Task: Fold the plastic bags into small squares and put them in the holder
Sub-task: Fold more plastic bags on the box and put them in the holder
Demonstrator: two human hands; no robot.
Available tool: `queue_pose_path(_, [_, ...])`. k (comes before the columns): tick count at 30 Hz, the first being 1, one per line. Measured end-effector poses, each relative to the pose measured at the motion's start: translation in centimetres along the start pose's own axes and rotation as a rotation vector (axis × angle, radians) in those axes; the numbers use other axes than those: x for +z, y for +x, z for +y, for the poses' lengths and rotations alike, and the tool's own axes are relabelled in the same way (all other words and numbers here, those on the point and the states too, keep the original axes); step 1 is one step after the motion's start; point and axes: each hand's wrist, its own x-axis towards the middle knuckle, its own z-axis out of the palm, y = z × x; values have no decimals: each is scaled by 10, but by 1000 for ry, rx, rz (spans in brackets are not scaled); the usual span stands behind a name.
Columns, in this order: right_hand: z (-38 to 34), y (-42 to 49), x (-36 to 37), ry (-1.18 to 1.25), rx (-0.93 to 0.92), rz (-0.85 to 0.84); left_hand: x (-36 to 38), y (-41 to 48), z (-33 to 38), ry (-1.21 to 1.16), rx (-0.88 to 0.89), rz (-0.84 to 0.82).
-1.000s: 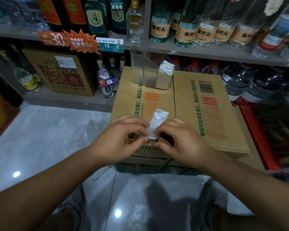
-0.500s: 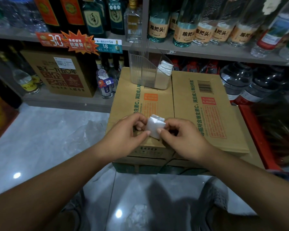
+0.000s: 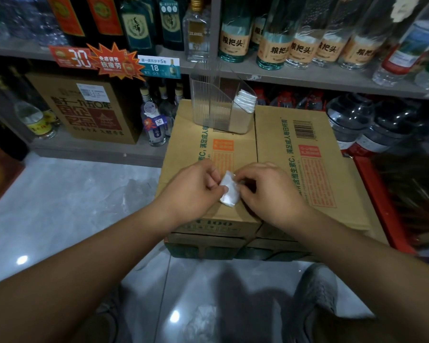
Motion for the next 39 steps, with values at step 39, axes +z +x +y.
queue_pose_path(39, [-23, -40, -13, 263, -150, -5, -4, -24, -18, 241, 295, -42])
